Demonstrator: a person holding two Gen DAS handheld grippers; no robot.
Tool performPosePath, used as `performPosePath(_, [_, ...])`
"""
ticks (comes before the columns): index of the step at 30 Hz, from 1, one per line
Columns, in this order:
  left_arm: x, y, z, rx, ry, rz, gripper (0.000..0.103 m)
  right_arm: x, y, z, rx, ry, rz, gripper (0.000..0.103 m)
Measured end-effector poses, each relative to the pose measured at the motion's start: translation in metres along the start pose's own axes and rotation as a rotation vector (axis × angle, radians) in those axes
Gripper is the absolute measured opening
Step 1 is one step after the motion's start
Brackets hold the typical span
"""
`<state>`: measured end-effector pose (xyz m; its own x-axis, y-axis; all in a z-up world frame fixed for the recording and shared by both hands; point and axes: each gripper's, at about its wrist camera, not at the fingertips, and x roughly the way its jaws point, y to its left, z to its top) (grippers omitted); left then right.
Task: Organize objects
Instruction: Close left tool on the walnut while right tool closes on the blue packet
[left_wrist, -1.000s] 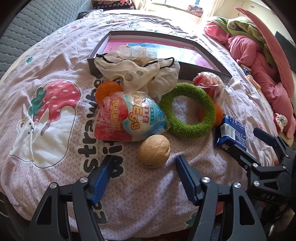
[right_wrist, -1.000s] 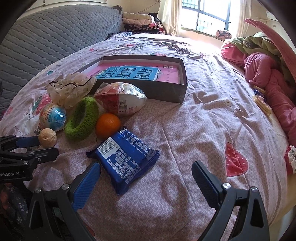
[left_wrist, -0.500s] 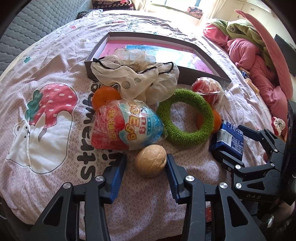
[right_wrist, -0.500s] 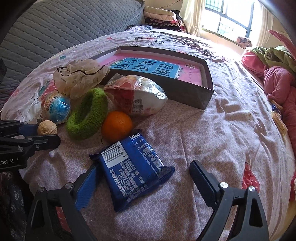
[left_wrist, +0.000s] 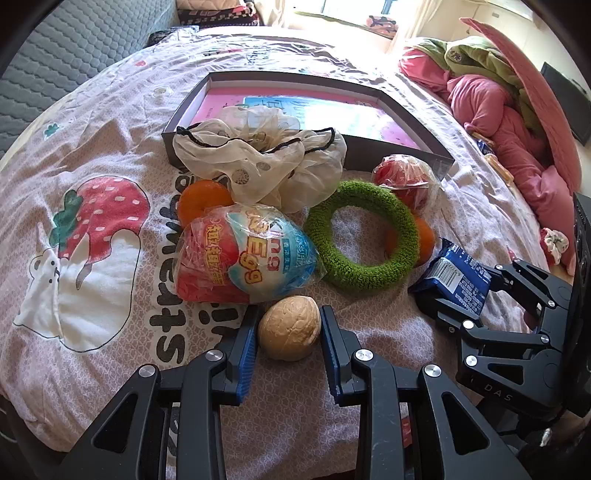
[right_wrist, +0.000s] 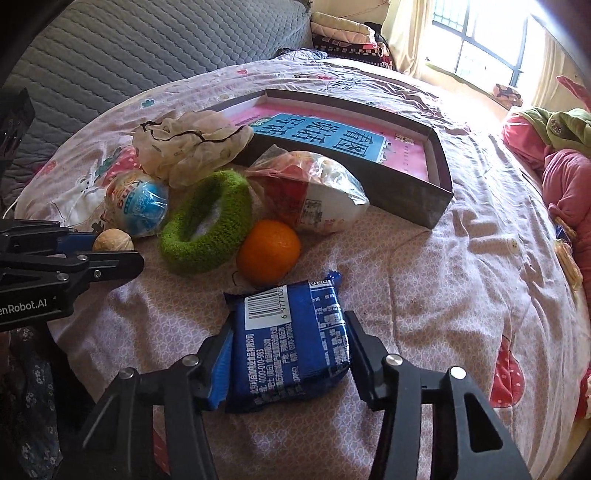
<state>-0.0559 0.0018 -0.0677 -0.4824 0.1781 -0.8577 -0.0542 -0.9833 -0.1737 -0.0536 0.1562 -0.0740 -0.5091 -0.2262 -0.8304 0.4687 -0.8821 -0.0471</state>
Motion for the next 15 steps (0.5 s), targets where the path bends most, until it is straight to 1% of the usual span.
performPosePath(9, [-0.008,-0.001,-0.001,-0.004,-0.009,-0.021,0.032,-0.013,-0.002,-0.005,0.054,-0.004,-0.015,0.052])
performPosePath(15, [-0.020,-0.005,-0.001,0.001,-0.037,-0.026,0.032,-0.031,0.001,-0.004,0.072,-0.043,-0.016,0.052])
